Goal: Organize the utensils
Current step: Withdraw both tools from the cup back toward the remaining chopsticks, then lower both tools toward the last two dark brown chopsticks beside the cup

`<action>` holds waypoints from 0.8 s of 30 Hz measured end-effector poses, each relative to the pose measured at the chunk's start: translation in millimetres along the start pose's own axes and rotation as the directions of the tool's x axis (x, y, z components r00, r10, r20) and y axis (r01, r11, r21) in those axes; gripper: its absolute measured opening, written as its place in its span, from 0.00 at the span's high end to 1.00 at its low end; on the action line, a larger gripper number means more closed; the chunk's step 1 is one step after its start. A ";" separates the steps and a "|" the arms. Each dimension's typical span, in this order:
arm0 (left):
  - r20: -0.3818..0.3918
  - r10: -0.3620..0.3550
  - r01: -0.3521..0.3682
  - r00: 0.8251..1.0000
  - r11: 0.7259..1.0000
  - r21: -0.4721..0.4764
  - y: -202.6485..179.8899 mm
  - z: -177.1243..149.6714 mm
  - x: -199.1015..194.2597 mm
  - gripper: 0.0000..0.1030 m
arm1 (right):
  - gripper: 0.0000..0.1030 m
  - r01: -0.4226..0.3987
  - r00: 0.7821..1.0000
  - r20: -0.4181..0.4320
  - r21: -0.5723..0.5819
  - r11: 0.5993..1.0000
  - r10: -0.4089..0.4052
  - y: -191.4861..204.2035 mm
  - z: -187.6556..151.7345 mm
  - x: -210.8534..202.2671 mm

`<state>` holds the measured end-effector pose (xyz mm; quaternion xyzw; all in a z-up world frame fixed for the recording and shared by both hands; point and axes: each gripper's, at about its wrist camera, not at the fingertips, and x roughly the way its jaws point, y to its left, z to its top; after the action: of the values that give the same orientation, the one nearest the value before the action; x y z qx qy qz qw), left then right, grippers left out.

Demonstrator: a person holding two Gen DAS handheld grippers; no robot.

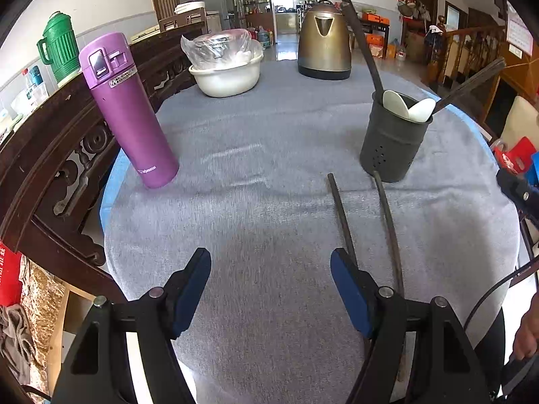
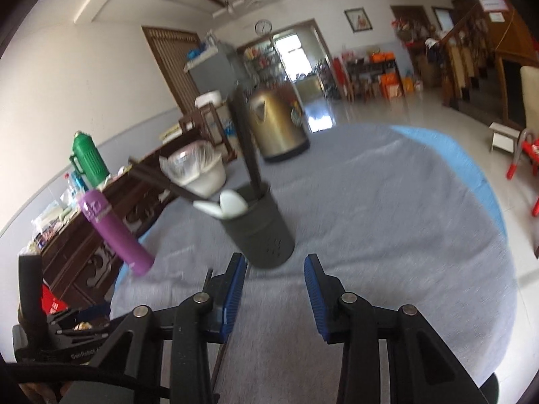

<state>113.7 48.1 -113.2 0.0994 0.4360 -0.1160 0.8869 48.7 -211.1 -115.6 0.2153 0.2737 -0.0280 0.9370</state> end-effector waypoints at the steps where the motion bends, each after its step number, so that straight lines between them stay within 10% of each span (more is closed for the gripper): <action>1: 0.001 0.007 -0.007 1.000 1.000 -0.001 0.2 2.1 0.5 0.28 | 0.61 -0.001 1.000 -0.014 -0.008 1.000 0.000 1.3 -3.3 2.1; 24: -0.026 0.052 -0.053 0.998 0.997 -0.056 24.6 2.5 21.5 0.28 | 0.61 -0.035 0.981 -0.194 -0.056 0.998 0.023 50.6 -8.2 60.0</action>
<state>135.5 68.4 -126.9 0.0871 0.4470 -0.0792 0.8867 104.1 -157.9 -133.7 0.1933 0.3610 0.0148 0.9122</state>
